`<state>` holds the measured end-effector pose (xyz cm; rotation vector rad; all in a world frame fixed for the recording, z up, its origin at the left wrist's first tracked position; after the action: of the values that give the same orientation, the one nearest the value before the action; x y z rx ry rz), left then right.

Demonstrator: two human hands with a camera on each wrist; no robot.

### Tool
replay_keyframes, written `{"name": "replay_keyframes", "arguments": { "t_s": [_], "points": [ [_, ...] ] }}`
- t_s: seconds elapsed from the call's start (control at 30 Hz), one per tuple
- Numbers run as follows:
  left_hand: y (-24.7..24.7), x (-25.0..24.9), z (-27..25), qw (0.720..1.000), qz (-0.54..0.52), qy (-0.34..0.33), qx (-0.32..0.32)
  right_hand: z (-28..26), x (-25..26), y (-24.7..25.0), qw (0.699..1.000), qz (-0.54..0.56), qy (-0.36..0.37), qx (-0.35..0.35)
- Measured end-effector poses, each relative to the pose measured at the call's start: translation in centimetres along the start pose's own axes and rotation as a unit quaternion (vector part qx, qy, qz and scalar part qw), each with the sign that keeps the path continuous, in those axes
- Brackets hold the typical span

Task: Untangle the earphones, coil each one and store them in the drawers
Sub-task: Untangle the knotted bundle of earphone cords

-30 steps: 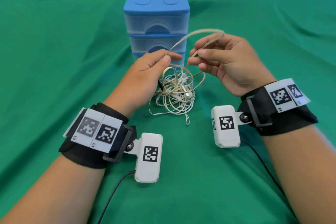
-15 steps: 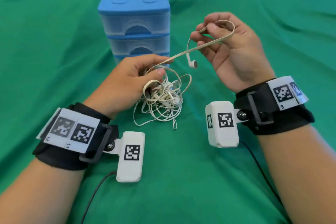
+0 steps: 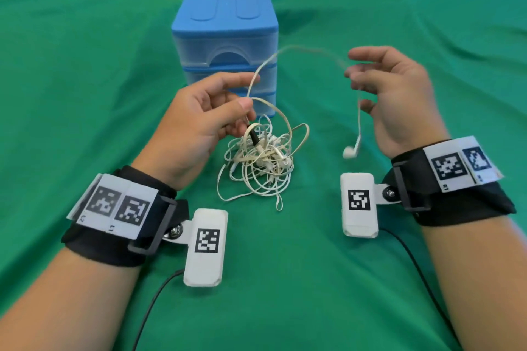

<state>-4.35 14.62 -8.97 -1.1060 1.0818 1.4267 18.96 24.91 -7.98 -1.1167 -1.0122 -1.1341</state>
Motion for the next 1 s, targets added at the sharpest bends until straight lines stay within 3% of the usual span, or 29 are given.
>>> {"name": "replay_keyframes", "arguments": {
  "t_s": [0.1, 0.17, 0.27, 0.37, 0.5, 0.67, 0.83, 1.0],
  "points": [
    [-0.1, -0.3, -0.1, 1.0, -0.025, -0.007, 0.003, -0.1, 0.7, 0.1, 0.998, -0.017, 0.045, -0.043],
    [-0.2, -0.4, -0.2, 1.0, -0.023, -0.014, 0.006, -0.4, 1.4, -0.2, 0.996, -0.001, 0.08, -0.032],
    [-0.4, -0.6, -0.3, 0.999, 0.019, -0.023, 0.014, -1.1, 1.7, -1.7, 0.992, 0.05, 0.076, 0.089],
    [-0.5, -0.7, -0.2, 0.999, 0.041, -0.024, 0.012, -2.5, 1.3, -3.8, 0.967, 0.006, 0.067, 0.245],
    [-0.6, -0.7, -0.2, 0.998, 0.047, -0.025, 0.013, -3.7, 0.6, -5.2, 0.934, -0.065, 0.057, 0.346],
    [-1.0, -1.1, -0.3, 0.999, 0.019, -0.026, 0.013, -3.3, -0.5, -5.0, 0.939, -0.061, -0.003, 0.339],
    [-1.6, -1.3, -0.6, 0.998, -0.008, -0.022, 0.06, -3.5, -1.2, -5.4, 0.923, -0.088, -0.016, 0.374],
    [-0.3, -0.6, -0.2, 1.0, -0.002, 0.005, -0.01, -3.0, -0.7, -4.9, 0.943, -0.136, 0.019, 0.304]
  ]
}}
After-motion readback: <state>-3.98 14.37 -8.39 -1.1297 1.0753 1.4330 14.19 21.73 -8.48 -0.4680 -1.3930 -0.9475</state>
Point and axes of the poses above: each hand's wrist, its own z-axis towards the middle knuckle, its own y-axis out of the back of the hand, x = y × z, the point moved 4 cm from there along z, towards the middle knuckle, and after that the axes turned 9 degrees about z, right-handed, at the moved point
